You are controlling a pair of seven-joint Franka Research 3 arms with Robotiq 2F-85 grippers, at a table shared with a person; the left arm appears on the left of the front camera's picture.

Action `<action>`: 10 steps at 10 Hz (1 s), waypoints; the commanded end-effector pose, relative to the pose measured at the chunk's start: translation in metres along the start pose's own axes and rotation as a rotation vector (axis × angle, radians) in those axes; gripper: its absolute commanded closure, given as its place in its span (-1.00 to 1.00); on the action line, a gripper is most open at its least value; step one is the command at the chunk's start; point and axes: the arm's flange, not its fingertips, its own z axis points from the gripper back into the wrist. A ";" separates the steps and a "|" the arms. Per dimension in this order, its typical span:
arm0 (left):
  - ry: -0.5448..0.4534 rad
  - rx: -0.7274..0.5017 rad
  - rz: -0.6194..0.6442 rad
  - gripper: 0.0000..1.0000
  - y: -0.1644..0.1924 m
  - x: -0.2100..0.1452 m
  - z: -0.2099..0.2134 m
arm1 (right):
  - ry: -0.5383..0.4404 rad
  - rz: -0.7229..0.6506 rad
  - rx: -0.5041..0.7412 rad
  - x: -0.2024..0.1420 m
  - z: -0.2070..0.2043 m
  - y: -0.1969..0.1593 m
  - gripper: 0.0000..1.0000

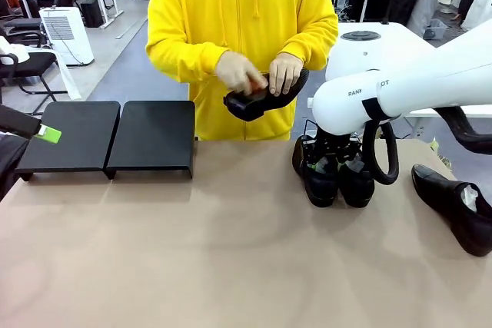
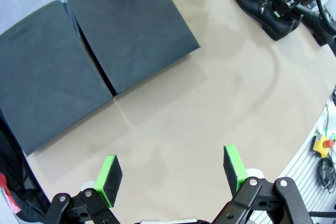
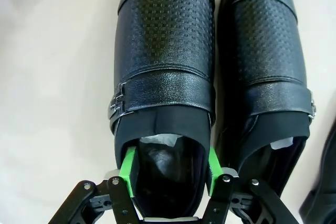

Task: Organize the shoes by placing them on the stand.
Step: Pick up one Shoe and place it in the middle of the table.

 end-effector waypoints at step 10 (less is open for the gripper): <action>-0.013 -0.020 -0.009 -1.00 0.001 -0.001 0.001 | 0.049 0.023 -0.059 0.008 -0.010 -0.003 1.00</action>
